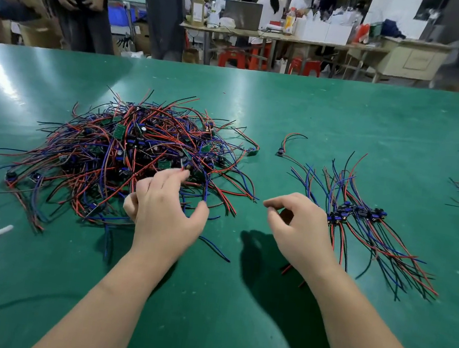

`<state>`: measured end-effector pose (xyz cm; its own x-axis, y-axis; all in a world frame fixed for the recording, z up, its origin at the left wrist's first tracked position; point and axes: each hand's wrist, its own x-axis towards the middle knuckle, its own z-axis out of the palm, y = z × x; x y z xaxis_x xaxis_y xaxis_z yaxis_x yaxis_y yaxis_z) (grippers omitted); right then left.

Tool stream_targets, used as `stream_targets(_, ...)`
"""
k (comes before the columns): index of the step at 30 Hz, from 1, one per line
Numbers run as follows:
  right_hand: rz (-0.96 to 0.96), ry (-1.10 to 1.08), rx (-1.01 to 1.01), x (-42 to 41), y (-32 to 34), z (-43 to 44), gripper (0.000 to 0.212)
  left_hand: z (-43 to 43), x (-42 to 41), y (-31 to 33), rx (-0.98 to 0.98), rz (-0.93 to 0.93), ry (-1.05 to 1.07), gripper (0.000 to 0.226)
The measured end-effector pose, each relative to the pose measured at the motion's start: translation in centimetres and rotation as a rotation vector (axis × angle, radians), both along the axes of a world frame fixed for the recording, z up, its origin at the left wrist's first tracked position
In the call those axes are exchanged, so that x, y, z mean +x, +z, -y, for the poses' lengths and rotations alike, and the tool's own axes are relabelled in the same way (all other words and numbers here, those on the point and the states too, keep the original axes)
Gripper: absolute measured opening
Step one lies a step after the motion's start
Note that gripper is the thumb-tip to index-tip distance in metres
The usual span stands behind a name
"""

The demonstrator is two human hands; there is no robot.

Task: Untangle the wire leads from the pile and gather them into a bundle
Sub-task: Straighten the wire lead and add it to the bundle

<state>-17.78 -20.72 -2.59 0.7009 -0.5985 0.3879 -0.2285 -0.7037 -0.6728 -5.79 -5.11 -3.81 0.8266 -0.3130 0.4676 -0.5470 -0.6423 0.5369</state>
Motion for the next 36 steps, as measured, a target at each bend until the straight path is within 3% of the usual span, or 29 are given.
stream_targets(3, 0.047, 0.073, 0.254, -0.2, 0.4, -0.1, 0.020, 0.2, -1.8, 1.5, -0.254, 0.140, -0.153, 0.047)
stream_targets(6, 0.157, 0.351, 0.799, -0.3, 1.1, -0.8, 0.023, 0.5, -3.6, 2.1, -0.300, 0.170, -0.408, 0.043)
stream_targets(8, 0.295, 0.521, 1.139, -0.3, 1.6, -1.0, 0.022, 0.8, -4.8, 2.2, -0.347, 0.071, -0.617, 0.040)
stream_targets(11, 0.410, 0.596, 1.344, -0.6, 2.1, -0.7, 0.040, 1.5, -6.4, 1.9, -0.446, -0.159, -0.801, 0.039)
stream_targets(14, 0.456, 0.486, 1.365, -0.7, 2.5, -0.2, 0.033, 1.8, -7.1, 1.8, -0.645, -0.486, -0.860, 0.034)
stream_targets(17, 0.502, 0.405, 1.314, -0.5, 2.5, 0.0, 0.023, 1.6, -7.0, 1.9, -0.738, -0.662, -0.820, 0.021)
stream_targets(21, 0.400, 0.416, 1.211, -0.6, 2.2, -0.1, 0.018, 1.6, -6.5, 2.5, -0.844, -0.887, -0.649, 0.016)
stream_targets(25, 0.282, 0.421, 1.043, -0.2, 1.4, -0.8, 0.012, 1.7, -6.3, 2.6, -0.798, -0.954, -0.570, 0.046)
stream_targets(30, 0.229, 0.356, 0.920, -0.2, 1.4, -0.9, 0.003, 1.8, -5.7, 2.3, -0.761, -1.060, -0.532, 0.035)
stream_targets(33, 0.314, 0.239, 0.957, -0.4, 1.8, 0.6, 0.015, 1.3, -5.3, 2.7, -0.618, -1.151, -0.602, 0.024)
stream_targets(36, 0.389, 0.110, 0.989, -0.7, 2.1, 2.1, 0.015, 0.8, -5.5, 3.0, -0.437, -1.235, -0.711, 0.021)
